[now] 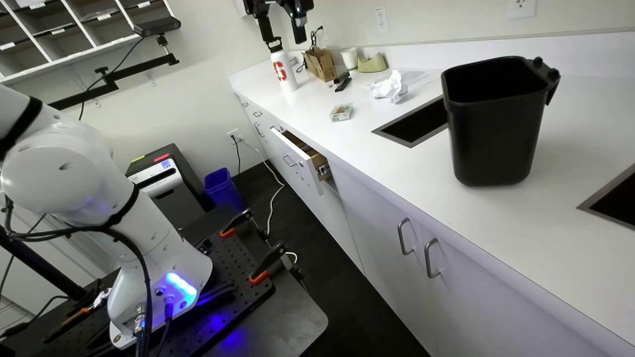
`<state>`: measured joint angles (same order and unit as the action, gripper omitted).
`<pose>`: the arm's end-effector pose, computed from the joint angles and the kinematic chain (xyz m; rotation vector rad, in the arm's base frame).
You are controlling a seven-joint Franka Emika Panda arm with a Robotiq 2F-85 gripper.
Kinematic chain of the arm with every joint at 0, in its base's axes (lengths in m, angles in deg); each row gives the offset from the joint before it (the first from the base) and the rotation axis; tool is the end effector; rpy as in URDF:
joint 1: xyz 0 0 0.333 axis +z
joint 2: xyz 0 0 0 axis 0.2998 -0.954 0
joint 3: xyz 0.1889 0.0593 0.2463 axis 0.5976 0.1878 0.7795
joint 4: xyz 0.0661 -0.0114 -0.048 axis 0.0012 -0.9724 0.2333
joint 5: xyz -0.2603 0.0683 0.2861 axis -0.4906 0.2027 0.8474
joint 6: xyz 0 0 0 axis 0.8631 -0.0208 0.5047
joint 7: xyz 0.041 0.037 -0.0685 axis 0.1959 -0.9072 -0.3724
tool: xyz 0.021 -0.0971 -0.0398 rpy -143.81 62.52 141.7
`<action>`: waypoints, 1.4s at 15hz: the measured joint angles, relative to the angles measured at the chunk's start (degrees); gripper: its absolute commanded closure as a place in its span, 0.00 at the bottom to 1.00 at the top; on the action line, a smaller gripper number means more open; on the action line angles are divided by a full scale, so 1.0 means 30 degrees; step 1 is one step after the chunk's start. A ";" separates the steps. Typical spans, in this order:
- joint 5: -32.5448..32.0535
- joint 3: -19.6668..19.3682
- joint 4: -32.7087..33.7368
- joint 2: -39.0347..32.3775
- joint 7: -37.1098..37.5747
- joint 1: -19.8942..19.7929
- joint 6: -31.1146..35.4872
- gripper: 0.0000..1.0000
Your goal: Pick up one paper from the left side of the counter and put it in the bin
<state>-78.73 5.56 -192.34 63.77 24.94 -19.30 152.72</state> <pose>0.3981 -0.1403 0.5428 -2.9526 -0.2047 -0.0220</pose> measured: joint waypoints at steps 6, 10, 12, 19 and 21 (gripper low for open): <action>0.2020 0.3098 -0.0456 -0.2384 0.1743 0.1215 0.7432 0.00; 0.1952 0.4297 -0.0507 -0.5413 0.2117 0.1416 1.3806 0.00; 0.1947 0.4340 -0.0344 -0.6256 0.2117 0.1446 1.4494 0.00; 0.2560 0.4384 -0.0108 -0.6551 0.2499 0.1444 1.5121 0.00; 0.3391 0.4670 0.0266 -0.7686 0.3629 0.1465 1.7110 0.00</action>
<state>-68.56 19.57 -191.54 40.71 35.83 -14.91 204.05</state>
